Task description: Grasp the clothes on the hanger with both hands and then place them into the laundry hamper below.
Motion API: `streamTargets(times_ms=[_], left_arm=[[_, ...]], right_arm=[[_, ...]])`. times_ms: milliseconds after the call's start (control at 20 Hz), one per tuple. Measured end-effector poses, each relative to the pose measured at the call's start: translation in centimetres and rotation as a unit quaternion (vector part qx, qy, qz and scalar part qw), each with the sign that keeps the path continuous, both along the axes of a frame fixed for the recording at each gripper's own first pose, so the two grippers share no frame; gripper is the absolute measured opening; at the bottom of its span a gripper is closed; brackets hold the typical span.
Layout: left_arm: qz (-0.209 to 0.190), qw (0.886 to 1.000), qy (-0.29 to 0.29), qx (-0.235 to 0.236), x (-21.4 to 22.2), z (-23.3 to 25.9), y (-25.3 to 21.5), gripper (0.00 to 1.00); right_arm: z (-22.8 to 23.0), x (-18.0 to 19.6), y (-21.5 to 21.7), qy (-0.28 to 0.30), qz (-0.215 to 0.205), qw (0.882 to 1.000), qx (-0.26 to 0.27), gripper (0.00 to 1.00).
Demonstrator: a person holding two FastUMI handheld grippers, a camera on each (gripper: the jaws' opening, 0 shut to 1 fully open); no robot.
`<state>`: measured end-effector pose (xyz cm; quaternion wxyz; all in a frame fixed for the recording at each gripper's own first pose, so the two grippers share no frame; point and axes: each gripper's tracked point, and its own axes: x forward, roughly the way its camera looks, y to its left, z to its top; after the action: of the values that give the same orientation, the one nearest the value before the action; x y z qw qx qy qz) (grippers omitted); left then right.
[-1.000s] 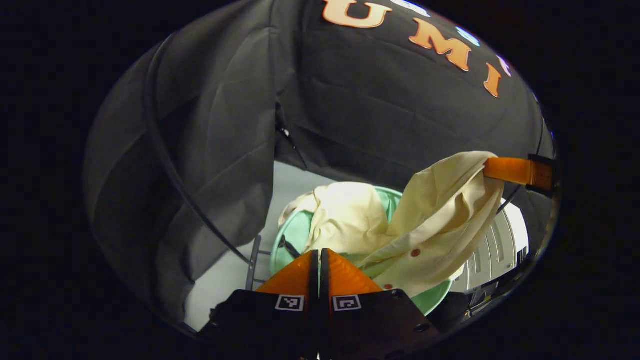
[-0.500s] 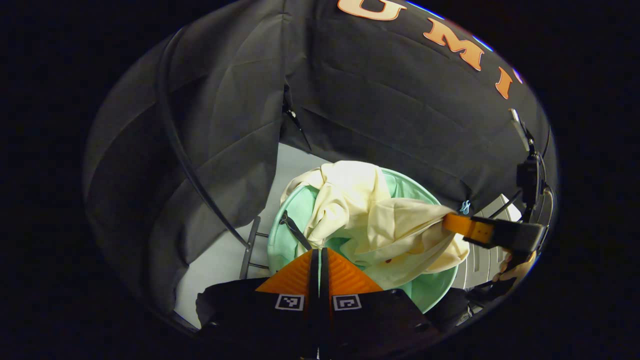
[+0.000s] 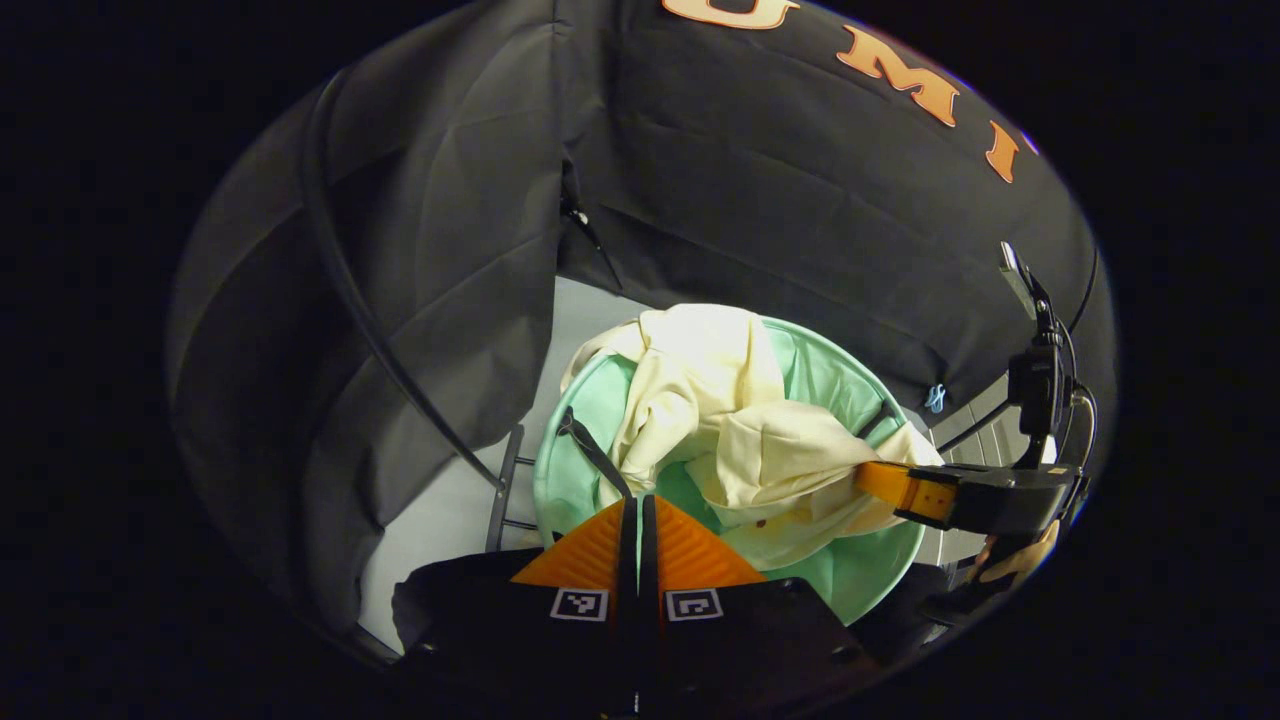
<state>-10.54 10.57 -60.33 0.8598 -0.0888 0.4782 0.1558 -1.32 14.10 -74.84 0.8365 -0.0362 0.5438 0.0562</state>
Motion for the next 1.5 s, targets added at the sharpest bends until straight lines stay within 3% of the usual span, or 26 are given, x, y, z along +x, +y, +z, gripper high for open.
streamTargets(times_ms=[150,250,350,500,700,800,1000,1050,1100,1200,1250,1300,1400,1450,1500], left_arm=[[-0.003,1.000,0.004,-0.002,-0.1,-0.4,-0.3,0.07],[-0.007,1.000,0.010,-0.003,-0.2,-0.6,-0.5,0.07],[-0.011,1.000,0.020,-0.005,-0.2,-1.0,-0.6,0.07],[-0.013,1.000,0.025,-0.001,-0.2,-1.0,-0.8,0.07],[-0.023,0.999,0.027,0.002,0.2,-0.1,-1.6,0.07],[-0.030,0.999,0.023,0.011,1.0,0.6,-1.8,0.07],[-0.048,0.999,-0.005,0.020,3.0,3.2,-3.2,0.08],[-0.051,0.999,-0.007,0.019,3.5,3.7,-3.8,0.18],[-0.054,0.998,-0.012,0.017,3.7,3.7,-4.0,0.19],[-0.058,0.998,-0.023,0.027,4.6,5.4,-4.3,0.31],[-0.062,0.997,-0.029,0.032,5.2,6.1,-4.5,0.49],[-0.063,0.997,-0.035,0.037,5.7,6.9,-4.6,0.45],[-0.063,0.996,-0.042,0.053,6.3,7.9,-4.3,0.55],[-0.063,0.995,-0.047,0.058,6.7,8.6,-4.3,0.68],[-0.061,0.995,-0.053,0.062,7.2,9.4,-4.3,0.61]], right_arm=[[-0.2,-1.2,-0.5,0.020,-0.011,1.000,-0.005,0.13],[0.1,-1.7,-1.0,0.024,-0.014,1.000,-0.008,0.22],[0.5,-2.0,-1.3,0.025,-0.010,1.000,-0.011,0.33],[1.9,-1.9,-0.9,0.015,-0.005,1.000,0.006,0.63],[4.5,-0.9,-2.0,-0.012,-0.004,1.000,0.001,0.88],[6.0,-0.2,-2.5,-0.028,-0.003,1.000,0.002,0.93],[9.8,0.7,-2.9,-0.063,-0.006,0.998,0.010,0.93],[10.6,0.9,-3.0,-0.070,-0.010,0.997,0.014,0.93],[11.5,1.3,-3.2,-0.077,-0.013,0.997,0.017,0.93],[13.4,2.2,-3.6,-0.098,-0.014,0.995,0.018,0.93],[14.2,2.3,-3.9,-0.104,-0.014,0.994,0.018,0.93],[15.1,2.4,-4.0,-0.110,-0.014,0.994,0.021,0.93],[17.1,3.0,-4.4,-0.126,-0.017,0.992,0.025,0.93],[18.2,3.4,-4.7,-0.137,-0.020,0.990,0.027,0.93],[19.4,3.8,-5.0,-0.148,-0.024,0.988,0.030,0.93]])
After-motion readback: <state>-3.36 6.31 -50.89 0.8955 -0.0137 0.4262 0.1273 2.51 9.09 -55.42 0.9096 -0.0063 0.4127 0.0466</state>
